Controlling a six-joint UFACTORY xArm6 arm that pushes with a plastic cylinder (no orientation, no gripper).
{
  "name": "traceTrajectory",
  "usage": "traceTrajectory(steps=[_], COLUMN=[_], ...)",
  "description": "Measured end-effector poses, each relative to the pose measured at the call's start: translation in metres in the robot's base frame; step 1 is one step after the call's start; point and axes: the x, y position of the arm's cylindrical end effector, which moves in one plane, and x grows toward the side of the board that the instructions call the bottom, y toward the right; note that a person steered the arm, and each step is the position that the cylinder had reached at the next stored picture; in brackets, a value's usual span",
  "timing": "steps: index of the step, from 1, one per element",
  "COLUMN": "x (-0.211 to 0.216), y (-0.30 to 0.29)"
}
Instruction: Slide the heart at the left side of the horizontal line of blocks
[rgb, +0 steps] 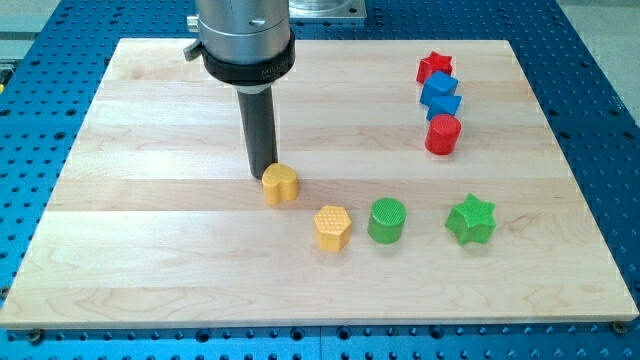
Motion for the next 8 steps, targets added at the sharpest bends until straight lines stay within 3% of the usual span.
traceTrajectory(steps=[1,2,4,5,8], x=[-0.004,0.033,0.014,0.035,0.057], y=[0.004,0.004,0.022,0.036,-0.010])
